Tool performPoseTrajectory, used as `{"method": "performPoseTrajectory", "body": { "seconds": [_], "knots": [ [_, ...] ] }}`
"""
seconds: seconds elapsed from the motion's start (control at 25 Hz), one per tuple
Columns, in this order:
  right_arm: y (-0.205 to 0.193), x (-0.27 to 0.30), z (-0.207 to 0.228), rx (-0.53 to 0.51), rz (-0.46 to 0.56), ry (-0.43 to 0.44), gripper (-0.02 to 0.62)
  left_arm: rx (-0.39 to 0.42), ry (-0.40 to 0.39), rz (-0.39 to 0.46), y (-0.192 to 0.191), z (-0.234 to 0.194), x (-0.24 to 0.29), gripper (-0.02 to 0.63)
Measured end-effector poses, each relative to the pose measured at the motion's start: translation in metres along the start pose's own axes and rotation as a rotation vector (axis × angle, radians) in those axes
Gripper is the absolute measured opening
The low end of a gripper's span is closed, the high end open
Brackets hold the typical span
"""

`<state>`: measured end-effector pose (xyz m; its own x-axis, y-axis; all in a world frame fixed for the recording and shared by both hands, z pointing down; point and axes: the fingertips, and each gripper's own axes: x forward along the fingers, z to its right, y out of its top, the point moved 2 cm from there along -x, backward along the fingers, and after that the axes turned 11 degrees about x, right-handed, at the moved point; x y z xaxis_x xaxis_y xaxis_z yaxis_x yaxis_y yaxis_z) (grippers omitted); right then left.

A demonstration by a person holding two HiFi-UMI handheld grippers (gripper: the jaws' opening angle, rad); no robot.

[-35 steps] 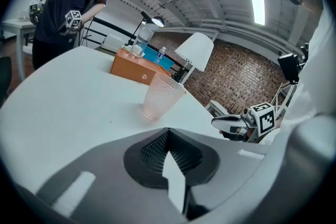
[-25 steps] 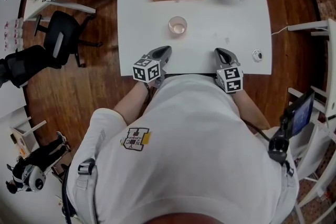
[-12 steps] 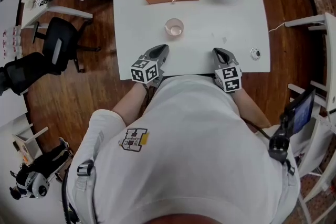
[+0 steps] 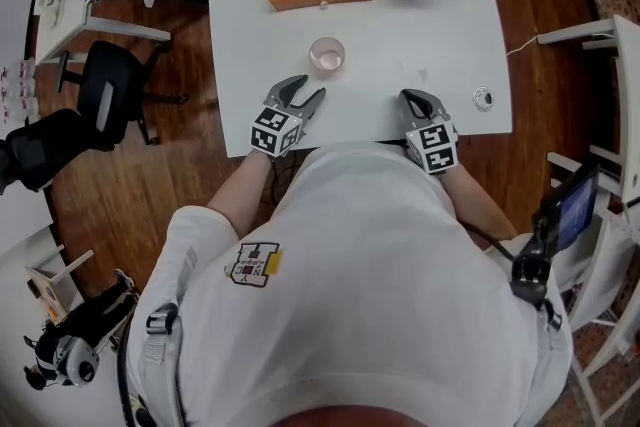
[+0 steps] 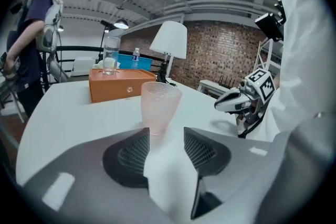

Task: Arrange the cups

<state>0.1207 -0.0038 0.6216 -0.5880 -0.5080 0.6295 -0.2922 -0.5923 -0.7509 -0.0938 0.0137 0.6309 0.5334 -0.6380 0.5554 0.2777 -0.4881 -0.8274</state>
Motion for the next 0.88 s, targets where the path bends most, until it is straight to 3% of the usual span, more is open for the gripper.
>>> {"method": "performPoseTrajectory", "body": {
  "seconds": [0.16,0.24,0.48,0.76,0.88],
  "knots": [
    [0.018,0.015,-0.012,-0.102,0.016,0.066,0.012,0.050,-0.017,-0.033,-0.005,-0.001,0.003,0.189],
    [0.030,0.031,-0.026,-0.173,0.006,0.137,0.124,0.053,-0.024,-0.044,-0.009,-0.001,0.003,0.188],
    [0.069,0.075,-0.063,-0.327,0.002,0.264,0.279,0.009,-0.027,-0.048,-0.018,-0.001,0.002,0.187],
    [0.079,0.108,-0.096,-0.429,-0.011,0.333,0.428,-0.022,-0.044,-0.053,-0.025,-0.001,0.003,0.187],
    [0.079,0.121,-0.103,-0.444,-0.022,0.339,0.457,-0.027,-0.056,-0.063,-0.029,0.000,0.005,0.188]
  ]
}}
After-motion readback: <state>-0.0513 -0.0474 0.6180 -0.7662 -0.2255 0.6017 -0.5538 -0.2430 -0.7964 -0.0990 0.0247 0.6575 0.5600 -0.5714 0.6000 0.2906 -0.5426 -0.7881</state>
